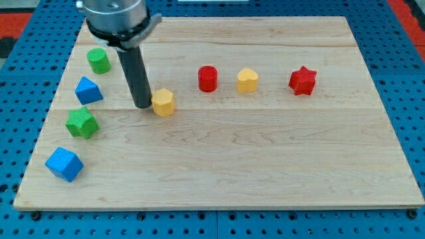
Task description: Slide the hexagon to the left side of the red circle
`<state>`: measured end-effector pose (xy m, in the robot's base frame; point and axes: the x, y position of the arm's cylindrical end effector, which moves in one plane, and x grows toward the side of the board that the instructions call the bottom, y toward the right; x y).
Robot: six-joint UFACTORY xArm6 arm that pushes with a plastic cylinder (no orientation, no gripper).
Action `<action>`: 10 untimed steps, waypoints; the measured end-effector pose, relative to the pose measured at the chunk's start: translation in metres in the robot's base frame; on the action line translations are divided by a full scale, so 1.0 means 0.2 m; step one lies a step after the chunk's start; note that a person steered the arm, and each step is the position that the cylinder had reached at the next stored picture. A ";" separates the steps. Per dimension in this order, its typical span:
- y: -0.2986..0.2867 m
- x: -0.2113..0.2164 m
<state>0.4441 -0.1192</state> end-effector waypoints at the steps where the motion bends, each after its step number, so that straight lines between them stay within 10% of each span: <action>1: 0.00 0.08; 4: 0.37 0.12; 10: 0.14 -0.10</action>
<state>0.4233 -0.0920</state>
